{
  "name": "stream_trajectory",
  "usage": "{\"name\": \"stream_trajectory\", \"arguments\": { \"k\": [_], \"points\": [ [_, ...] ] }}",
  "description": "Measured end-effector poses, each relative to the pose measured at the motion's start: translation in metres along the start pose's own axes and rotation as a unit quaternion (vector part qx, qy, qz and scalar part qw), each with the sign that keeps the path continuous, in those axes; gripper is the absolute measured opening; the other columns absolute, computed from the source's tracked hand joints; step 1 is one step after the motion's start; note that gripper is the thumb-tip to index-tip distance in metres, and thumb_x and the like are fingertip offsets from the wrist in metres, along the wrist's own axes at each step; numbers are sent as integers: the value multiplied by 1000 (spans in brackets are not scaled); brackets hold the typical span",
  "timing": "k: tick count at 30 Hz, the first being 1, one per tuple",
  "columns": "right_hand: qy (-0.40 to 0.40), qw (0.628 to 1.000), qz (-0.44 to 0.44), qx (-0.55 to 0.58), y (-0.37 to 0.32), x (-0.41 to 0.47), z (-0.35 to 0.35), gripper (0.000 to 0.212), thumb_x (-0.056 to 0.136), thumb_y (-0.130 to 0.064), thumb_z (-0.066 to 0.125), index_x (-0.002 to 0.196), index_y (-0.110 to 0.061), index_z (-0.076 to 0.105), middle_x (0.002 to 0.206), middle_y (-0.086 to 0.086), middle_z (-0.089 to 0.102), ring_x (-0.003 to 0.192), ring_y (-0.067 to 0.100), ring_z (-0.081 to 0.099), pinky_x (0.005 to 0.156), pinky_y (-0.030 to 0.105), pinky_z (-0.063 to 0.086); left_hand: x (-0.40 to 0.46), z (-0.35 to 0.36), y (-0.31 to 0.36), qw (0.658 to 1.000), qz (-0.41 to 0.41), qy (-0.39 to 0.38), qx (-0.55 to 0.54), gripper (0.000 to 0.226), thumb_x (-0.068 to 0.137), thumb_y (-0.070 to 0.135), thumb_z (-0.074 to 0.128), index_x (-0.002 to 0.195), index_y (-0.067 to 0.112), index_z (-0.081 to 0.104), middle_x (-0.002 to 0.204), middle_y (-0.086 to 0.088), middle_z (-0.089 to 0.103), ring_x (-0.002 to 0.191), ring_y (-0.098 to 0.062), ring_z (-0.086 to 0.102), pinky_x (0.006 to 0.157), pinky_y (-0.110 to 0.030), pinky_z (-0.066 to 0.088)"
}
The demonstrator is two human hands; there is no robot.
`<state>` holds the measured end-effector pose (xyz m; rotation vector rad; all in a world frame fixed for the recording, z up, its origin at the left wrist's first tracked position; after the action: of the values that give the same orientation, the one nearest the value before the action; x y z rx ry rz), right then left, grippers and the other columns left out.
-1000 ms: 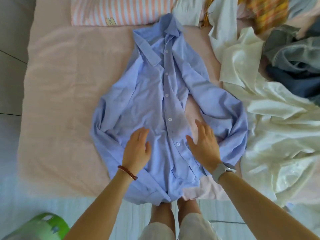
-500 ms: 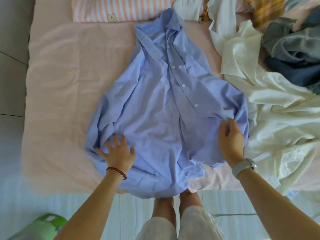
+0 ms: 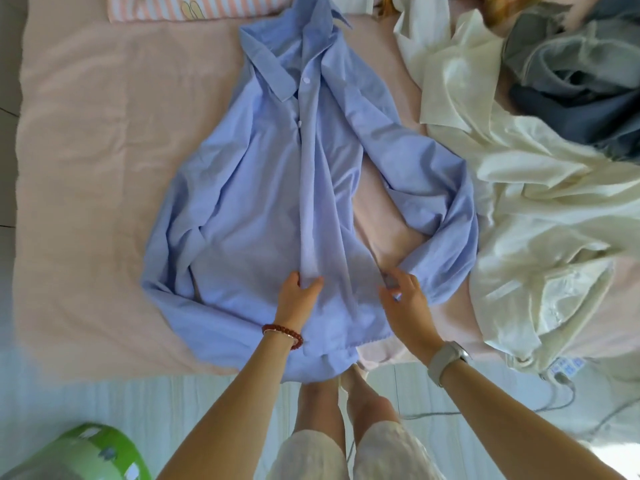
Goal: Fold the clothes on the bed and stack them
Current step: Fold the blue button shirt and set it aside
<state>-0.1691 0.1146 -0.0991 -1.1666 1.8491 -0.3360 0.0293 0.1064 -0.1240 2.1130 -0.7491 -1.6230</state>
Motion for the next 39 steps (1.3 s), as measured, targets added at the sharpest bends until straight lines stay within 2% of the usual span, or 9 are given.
{"name": "stream_trajectory", "arguments": {
  "k": [3,6,11,14,17,20,24,31,39],
  "points": [
    [-53,996,62,-27,18,14,21,35,81,-35,50,92,-3,57,86,11,49,84,24,43,79,33,35,-3,-5,2,999,10,27,-24,16,92,17,53,94,2,55,92,-13,60,84,-24,55,72,-33,44],
    [-69,994,85,-14,14,16,23,33,89,-30,47,60,-16,37,72,10,44,79,22,38,73,32,32,-13,-12,3,998,19,34,-42,37,84,33,55,102,0,56,97,-12,62,88,-26,58,80,-41,48],
    [44,982,63,173,14,12,-45,16,91,-15,58,79,-8,50,72,4,47,63,11,43,52,12,36,-26,-6,13,991,43,33,-125,37,60,39,69,80,12,53,83,-6,57,78,-19,55,71,-36,47],
    [107,968,38,225,15,9,-94,16,86,-5,61,80,-16,51,68,-1,43,52,-2,44,52,9,36,-35,16,23,990,64,26,-122,26,71,24,71,80,12,49,77,-2,51,73,-16,50,65,-29,43],
    [110,984,35,133,23,13,-130,11,86,-10,62,94,-17,58,69,-1,48,61,5,47,57,13,36,-38,36,27,990,68,38,-118,21,82,6,67,89,7,46,79,-3,50,71,-16,51,66,-30,43],
    [51,996,67,4,42,18,-139,10,85,-13,62,78,-6,61,74,11,54,68,22,45,53,19,34,-36,41,18,993,42,35,-105,28,80,7,68,103,0,52,90,-9,60,80,-24,59,69,-34,50],
    [81,995,52,20,54,10,-147,28,86,-15,62,65,-17,44,82,10,50,72,25,46,58,28,32,-45,34,-2,997,31,26,-63,27,79,33,63,78,9,51,73,-9,46,70,-19,44,57,-31,38],
    [135,991,-16,-18,49,-10,-156,15,91,-21,57,99,-8,57,61,-3,48,66,26,49,63,37,41,-63,30,-15,987,76,128,-53,18,98,18,43,80,16,44,74,1,47,69,-17,46,67,-28,40],
    [197,934,2,-297,64,-9,-149,41,80,2,51,120,-5,56,115,23,52,102,42,51,88,50,35,-57,50,-46,975,27,60,211,8,87,12,52,90,6,48,90,-11,52,90,-33,54,72,-34,40]
  ]
}}
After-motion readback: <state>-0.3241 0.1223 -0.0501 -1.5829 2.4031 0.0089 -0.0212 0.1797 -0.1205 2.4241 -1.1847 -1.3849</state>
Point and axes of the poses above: each hand's wrist, its own x-axis towards the middle knuckle, its own z-axis out of the palm, y = z × x, the point moved 6 cm from there along x, towards the middle knuckle
